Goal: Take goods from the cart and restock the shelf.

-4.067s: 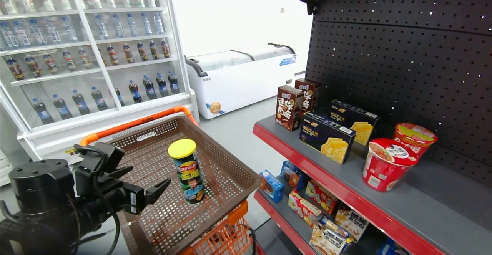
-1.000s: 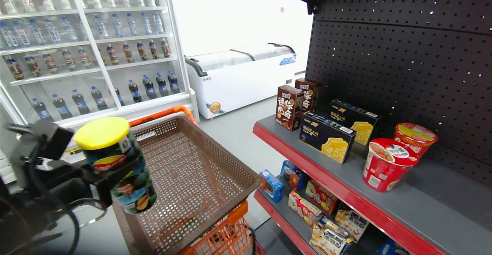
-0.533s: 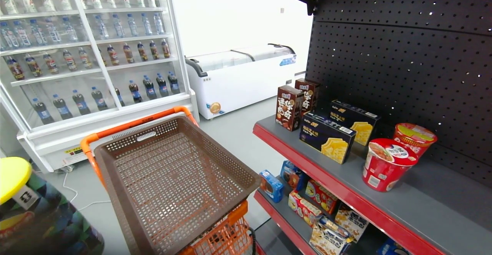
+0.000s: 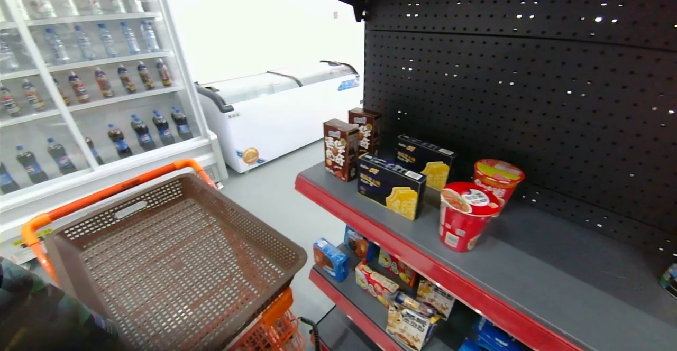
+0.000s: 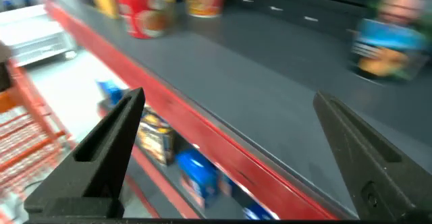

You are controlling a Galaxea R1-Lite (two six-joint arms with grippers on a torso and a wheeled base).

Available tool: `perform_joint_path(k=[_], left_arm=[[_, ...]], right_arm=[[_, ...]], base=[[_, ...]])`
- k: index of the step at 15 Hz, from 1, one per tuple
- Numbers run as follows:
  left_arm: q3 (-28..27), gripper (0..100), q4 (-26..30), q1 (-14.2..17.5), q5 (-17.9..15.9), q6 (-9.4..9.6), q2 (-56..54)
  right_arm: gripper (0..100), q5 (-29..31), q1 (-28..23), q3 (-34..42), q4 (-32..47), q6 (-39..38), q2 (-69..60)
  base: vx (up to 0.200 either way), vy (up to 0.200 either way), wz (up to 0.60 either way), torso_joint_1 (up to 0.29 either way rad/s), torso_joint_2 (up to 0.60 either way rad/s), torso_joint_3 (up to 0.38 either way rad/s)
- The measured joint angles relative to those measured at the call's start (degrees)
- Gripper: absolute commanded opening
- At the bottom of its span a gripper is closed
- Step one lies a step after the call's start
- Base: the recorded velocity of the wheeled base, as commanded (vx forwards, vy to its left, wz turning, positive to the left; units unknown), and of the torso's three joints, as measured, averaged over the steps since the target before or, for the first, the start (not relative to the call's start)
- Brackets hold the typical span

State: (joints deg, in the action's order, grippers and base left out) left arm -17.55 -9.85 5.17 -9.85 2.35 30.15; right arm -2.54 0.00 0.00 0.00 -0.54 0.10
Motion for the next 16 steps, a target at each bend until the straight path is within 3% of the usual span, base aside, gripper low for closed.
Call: perform_joint_path(k=[16], left_arm=[[0.7,0,0.3,0.0,0.2,-0.52,-0.4]], right_arm=[[100,0.0,0.0,0.0,0.0,0.0,0.0]], base=[[0.0,0.0,-0.56,0.001,0.0,0.001]])
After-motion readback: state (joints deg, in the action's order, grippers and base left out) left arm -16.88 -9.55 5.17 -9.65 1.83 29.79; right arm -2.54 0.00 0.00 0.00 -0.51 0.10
